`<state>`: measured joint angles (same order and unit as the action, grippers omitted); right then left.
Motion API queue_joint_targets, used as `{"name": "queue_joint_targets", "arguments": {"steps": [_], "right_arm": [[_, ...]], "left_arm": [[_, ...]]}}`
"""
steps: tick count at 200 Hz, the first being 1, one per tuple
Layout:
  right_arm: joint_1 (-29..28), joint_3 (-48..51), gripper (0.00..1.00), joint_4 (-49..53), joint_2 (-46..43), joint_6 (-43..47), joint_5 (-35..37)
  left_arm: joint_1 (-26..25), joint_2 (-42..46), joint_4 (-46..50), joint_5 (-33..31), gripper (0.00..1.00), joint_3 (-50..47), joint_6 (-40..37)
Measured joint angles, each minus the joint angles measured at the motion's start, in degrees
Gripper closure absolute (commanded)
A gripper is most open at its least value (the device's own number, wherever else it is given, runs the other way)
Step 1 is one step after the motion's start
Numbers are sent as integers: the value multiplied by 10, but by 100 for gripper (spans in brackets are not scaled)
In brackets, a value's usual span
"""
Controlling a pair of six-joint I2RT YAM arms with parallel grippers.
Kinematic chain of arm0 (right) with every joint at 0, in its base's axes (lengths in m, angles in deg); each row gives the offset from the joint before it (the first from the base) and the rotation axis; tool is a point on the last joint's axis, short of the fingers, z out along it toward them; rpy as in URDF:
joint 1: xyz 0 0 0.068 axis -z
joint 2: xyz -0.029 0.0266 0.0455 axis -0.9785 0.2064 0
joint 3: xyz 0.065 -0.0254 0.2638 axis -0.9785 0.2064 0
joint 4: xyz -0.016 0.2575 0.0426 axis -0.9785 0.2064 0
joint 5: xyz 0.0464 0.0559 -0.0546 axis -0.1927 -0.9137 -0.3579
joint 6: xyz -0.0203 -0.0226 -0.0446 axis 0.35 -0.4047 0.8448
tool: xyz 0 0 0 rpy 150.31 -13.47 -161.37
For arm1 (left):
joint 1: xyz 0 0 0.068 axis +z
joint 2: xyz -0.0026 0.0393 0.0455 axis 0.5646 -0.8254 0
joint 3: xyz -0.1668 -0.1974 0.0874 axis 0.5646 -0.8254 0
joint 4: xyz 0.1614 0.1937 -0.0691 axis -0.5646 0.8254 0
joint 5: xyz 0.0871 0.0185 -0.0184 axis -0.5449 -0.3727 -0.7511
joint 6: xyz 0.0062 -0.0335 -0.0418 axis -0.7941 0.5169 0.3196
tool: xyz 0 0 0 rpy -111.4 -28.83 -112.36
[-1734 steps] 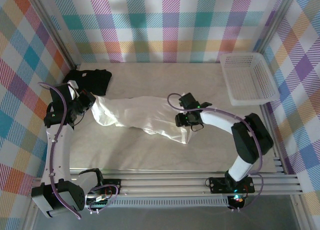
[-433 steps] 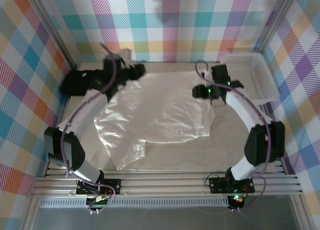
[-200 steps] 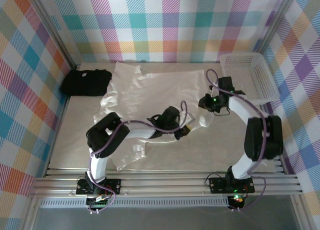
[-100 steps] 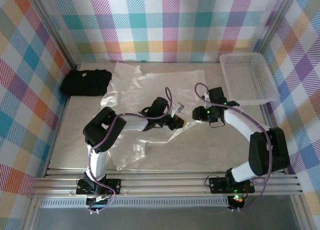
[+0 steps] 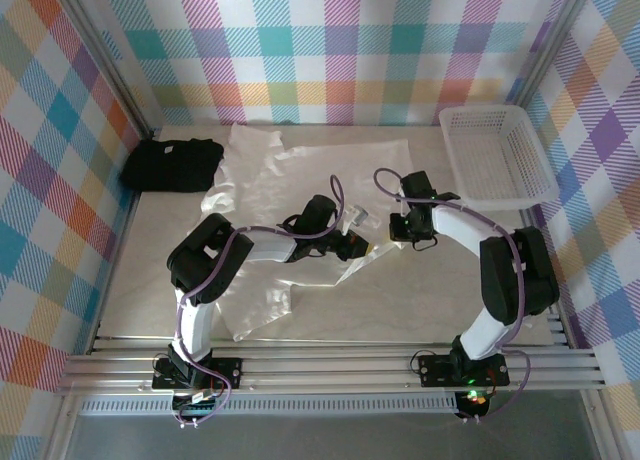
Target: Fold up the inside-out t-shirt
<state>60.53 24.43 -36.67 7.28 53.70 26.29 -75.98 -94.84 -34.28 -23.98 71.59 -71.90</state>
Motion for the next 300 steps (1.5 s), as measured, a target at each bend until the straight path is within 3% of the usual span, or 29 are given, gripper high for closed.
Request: {"name": "queue_joint_targets", "arguments": {"steps": [37, 57, 116, 146, 166, 191, 226, 275, 300], "right_arm": [[45, -4, 97, 5, 1, 10, -5], [73, -4, 98, 11, -7, 22, -50], [139, 12, 98, 3, -113, 52, -298], [142, 30, 93, -4, -116, 50, -422], [142, 36, 90, 0, -102, 51, -457], [142, 36, 86, 7, -74, 51, -427], [146, 36, 76, 16, -59, 51, -292], [146, 34, 73, 37, -58, 41, -117], [138, 34, 63, 44, -60, 36, -65]], "left_arm": [[0, 0, 1, 0, 100, 0, -1], [0, -3, 2, 0, 100, 0, -5], [0, -28, 17, -7, 100, 1, -23], [0, -30, 17, -11, 100, 1, -30], [0, -34, 18, -12, 100, 1, -31], [0, -36, 24, -11, 100, 2, -31], [0, -36, 30, -11, 100, 2, -31], [-3, -36, 32, -11, 100, 3, -33], [-5, -36, 35, -11, 100, 7, -35]]}}
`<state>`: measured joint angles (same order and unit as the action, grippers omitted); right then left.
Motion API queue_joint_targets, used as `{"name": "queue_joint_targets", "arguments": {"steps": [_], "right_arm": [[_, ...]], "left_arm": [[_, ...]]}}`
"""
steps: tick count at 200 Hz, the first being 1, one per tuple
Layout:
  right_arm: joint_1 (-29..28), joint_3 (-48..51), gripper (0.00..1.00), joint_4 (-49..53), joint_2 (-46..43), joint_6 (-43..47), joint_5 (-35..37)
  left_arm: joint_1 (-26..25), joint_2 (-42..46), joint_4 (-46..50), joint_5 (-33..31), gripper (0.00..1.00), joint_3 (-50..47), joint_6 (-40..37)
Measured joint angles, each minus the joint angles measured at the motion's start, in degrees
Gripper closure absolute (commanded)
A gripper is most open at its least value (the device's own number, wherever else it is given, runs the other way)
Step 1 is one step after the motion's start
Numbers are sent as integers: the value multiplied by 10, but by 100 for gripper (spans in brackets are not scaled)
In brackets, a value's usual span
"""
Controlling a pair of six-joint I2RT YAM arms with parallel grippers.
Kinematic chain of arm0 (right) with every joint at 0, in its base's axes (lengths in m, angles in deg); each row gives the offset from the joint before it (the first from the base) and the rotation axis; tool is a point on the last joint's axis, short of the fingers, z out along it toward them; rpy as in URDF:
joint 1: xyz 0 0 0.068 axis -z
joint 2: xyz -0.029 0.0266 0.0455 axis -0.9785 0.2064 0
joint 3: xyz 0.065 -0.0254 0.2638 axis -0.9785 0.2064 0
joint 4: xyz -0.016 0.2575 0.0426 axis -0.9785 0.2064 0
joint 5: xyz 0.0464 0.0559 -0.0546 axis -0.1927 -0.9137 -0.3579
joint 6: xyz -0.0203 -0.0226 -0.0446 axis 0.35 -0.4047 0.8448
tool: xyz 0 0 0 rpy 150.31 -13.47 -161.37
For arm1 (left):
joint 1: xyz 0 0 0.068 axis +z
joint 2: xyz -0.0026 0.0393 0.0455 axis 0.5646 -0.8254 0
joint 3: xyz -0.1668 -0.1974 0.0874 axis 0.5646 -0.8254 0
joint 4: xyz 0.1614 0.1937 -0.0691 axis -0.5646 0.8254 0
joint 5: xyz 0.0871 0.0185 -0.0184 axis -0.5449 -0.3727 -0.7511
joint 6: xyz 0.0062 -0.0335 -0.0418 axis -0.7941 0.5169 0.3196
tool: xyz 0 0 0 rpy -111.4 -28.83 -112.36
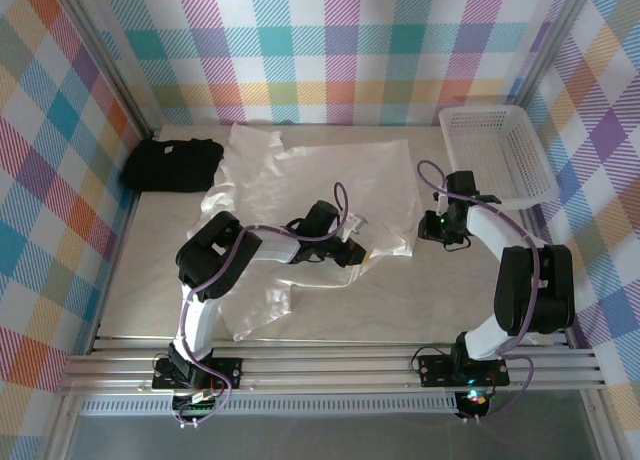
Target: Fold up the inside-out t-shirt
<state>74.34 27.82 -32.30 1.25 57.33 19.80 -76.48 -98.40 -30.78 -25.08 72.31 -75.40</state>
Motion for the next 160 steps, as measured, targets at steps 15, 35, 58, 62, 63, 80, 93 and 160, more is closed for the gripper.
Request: {"name": "queue_joint_targets", "arguments": {"steps": [15, 35, 58, 62, 63, 80, 93, 160], "right_arm": [[-18, 0, 56, 0, -5, -4, 4], [-59, 0, 52, 0, -12, -6, 3], [-101, 0, 52, 2, -10, -5, 21], [-106, -1, 52, 4, -6, -4, 26], [-107, -2, 52, 4, -5, -4, 27], [-118, -14, 55, 13, 20, 0, 52], [-121, -24, 59, 16, 43, 5, 70], [-119, -39, 94, 31, 56, 35, 104]], "left_arm": [[-2, 0, 2, 0, 100, 1, -1], [-2, 0, 8, 0, 100, 2, -2], [-2, -1, 10, 0, 100, 2, -2], [-2, -2, 10, 0, 100, 2, -2], [-2, -2, 10, 0, 100, 2, -2], [-2, -3, 10, 1, 100, 2, -2], [-3, -5, 10, 2, 100, 2, -2], [-6, -6, 10, 3, 100, 5, -2]]}}
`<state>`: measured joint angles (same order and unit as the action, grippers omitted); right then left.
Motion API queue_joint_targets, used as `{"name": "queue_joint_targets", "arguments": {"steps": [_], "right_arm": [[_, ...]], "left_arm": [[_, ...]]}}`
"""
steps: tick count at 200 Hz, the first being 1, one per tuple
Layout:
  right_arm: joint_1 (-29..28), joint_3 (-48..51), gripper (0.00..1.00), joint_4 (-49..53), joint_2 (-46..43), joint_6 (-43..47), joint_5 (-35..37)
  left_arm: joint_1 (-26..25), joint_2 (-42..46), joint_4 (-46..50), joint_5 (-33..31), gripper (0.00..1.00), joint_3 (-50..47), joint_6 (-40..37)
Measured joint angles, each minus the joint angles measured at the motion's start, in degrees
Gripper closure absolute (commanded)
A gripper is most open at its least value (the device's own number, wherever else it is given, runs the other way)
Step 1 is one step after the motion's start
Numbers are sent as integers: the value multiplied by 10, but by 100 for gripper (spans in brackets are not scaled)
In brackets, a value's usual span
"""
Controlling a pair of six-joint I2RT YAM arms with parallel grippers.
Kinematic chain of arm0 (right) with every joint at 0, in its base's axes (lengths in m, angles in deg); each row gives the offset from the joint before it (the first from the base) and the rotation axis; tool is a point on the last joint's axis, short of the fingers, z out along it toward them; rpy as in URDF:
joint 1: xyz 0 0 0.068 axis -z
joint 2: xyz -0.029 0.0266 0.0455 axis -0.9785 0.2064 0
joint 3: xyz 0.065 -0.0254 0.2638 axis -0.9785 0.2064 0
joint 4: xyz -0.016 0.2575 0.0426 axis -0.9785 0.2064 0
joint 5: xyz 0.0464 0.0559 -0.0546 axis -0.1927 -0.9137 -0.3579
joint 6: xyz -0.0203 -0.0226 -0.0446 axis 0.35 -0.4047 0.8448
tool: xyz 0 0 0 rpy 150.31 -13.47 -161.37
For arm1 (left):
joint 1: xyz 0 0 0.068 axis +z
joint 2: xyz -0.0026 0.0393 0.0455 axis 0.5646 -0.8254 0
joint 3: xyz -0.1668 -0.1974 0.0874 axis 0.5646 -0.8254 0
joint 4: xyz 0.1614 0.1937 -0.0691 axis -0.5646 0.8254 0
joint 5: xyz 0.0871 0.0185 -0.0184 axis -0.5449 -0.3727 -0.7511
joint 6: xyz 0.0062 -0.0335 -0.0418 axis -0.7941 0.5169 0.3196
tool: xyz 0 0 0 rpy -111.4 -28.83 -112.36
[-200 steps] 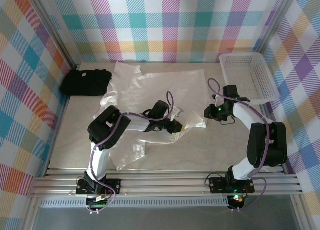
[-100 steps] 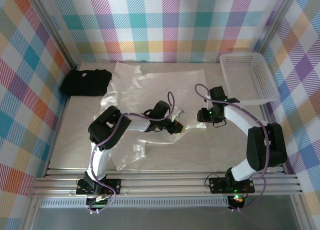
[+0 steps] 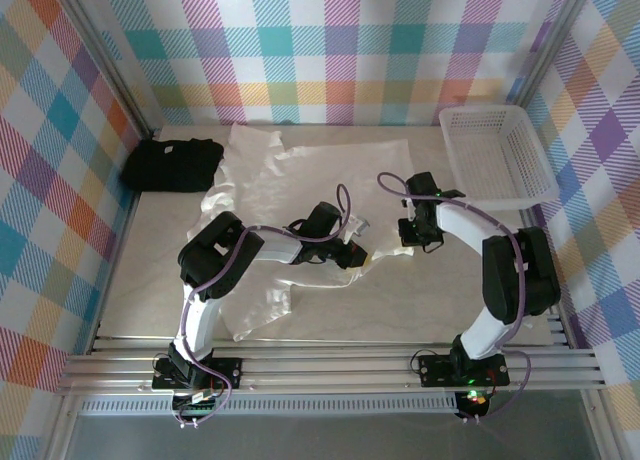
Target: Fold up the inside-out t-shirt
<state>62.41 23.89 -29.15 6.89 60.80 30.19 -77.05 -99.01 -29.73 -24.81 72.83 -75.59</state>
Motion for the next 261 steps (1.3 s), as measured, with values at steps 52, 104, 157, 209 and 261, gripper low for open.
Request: {"name": "queue_joint_targets", "arguments": {"steps": [52, 104, 157, 209, 261], "right_arm": [[61, 1, 99, 4, -80, 15, -182], [101, 11, 98, 19, -121, 16, -363], [105, 19, 99, 48, -120, 19, -402], [105, 18, 100, 72, -115, 19, -324], [105, 18, 100, 71, -132, 19, -184]], "left_arm": [[0, 0, 0, 0, 100, 0, 0], [0, 0, 0, -1, 100, 0, 0], [0, 0, 0, 0, 100, 0, -2], [0, 0, -2, 3, 79, 0, 4], [2, 42, -17, 15, 54, -17, 29]]}}
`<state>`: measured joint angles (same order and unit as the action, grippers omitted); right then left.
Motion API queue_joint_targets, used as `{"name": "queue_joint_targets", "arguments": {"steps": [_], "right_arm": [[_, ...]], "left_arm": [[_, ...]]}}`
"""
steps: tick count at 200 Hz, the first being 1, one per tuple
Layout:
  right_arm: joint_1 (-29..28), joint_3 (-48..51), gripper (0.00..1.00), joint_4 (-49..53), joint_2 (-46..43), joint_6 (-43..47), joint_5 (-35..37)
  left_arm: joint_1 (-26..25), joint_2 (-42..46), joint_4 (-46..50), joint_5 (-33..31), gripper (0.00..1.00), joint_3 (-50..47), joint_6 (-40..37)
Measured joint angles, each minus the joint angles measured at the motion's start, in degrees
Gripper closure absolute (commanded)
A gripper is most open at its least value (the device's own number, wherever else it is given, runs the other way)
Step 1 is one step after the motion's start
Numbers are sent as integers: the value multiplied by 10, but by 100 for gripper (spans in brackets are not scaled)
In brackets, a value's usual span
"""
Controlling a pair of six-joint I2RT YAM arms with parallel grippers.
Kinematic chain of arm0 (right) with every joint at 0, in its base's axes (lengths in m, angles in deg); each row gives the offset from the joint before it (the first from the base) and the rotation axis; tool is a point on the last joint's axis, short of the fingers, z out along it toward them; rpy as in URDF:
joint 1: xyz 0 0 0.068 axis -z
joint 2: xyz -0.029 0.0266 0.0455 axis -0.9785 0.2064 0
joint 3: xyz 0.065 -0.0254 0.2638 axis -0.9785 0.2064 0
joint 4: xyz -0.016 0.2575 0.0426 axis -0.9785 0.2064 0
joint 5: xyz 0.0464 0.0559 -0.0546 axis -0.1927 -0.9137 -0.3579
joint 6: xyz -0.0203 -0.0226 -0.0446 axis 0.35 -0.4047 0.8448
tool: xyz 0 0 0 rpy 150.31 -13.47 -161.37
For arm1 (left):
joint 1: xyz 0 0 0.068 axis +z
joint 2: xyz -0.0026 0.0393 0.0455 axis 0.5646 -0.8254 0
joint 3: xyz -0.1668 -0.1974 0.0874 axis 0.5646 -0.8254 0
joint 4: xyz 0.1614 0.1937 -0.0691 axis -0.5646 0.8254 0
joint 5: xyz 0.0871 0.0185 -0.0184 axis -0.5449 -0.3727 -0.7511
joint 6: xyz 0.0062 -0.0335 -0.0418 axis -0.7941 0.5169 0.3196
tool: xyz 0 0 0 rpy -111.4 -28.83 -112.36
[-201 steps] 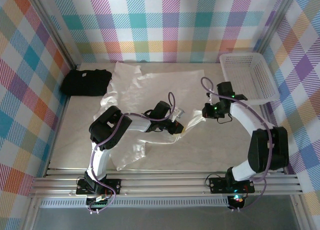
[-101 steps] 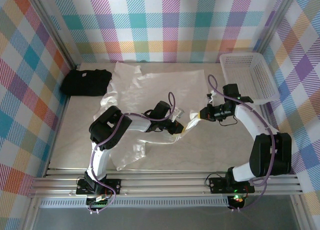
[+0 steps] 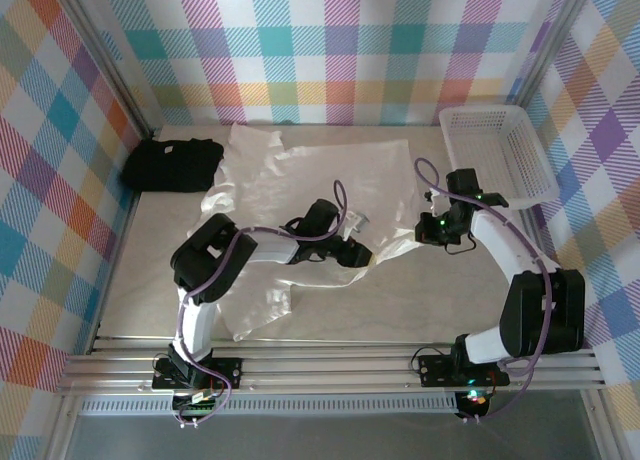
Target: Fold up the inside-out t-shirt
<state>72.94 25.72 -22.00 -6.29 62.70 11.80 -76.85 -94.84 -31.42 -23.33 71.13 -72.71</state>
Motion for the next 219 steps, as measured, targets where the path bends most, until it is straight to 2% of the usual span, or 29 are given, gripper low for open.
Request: {"name": "queue_joint_targets", "arguments": {"steps": [38, 74, 122, 167, 219], "right_arm": [[0, 17, 100, -30, -8, -11, 45], [0, 29, 100, -37, -8, -16, 55], [0, 29, 100, -45, -6, -15, 31], [0, 37, 100, -54, -3, -15, -6], [4, 52, 100, -74, -3, -20, -10]], "left_arm": [[15, 88, -3, -14, 52, -41, 24], [33, 173, 32, -110, 52, -80, 45], [44, 237, 107, -227, 52, -120, 70], [78, 290, 181, -300, 52, -140, 101], [109, 389, 286, -357, 41, -166, 136]]}}
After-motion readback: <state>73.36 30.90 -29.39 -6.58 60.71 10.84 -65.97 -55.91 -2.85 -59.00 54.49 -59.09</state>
